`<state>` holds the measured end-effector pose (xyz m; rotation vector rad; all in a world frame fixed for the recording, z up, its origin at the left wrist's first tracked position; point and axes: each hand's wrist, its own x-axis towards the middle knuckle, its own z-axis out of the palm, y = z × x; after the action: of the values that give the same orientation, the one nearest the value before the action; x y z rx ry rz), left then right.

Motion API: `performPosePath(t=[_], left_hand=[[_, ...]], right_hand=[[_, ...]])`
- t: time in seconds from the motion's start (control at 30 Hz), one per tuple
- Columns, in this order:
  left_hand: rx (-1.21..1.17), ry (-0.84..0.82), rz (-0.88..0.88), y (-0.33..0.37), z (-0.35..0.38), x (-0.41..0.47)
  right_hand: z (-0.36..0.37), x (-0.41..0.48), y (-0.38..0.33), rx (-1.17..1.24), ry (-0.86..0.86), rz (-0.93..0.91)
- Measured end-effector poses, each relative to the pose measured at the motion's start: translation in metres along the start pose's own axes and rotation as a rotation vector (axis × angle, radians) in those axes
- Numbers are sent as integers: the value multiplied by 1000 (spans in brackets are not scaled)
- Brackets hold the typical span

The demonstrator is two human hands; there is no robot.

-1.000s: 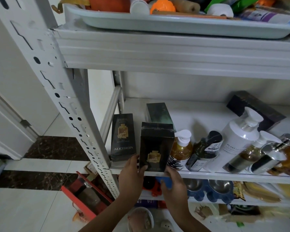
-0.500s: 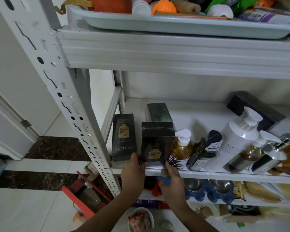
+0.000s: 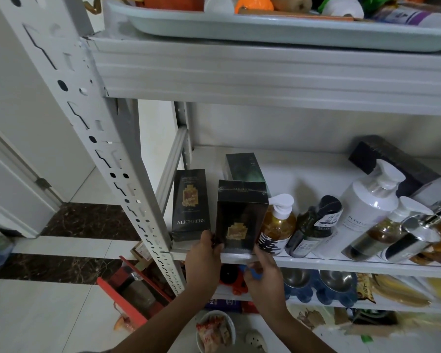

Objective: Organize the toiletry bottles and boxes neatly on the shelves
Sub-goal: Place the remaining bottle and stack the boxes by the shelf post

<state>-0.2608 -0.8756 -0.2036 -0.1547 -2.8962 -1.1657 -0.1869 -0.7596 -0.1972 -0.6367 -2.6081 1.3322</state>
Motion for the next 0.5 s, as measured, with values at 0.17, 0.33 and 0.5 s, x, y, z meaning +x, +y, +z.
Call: performPosePath(t=[0.17,0.33,0.5], left_hand=[[-2,8,10,-2,1,1],[18,9,29,-4,1,1],[84,27,132,-10,-6,-2]], right_hand=[[2,0,2,1,23,-8],[7,-1,1,3,42,-16],[9,-1,4,86,48,28]])
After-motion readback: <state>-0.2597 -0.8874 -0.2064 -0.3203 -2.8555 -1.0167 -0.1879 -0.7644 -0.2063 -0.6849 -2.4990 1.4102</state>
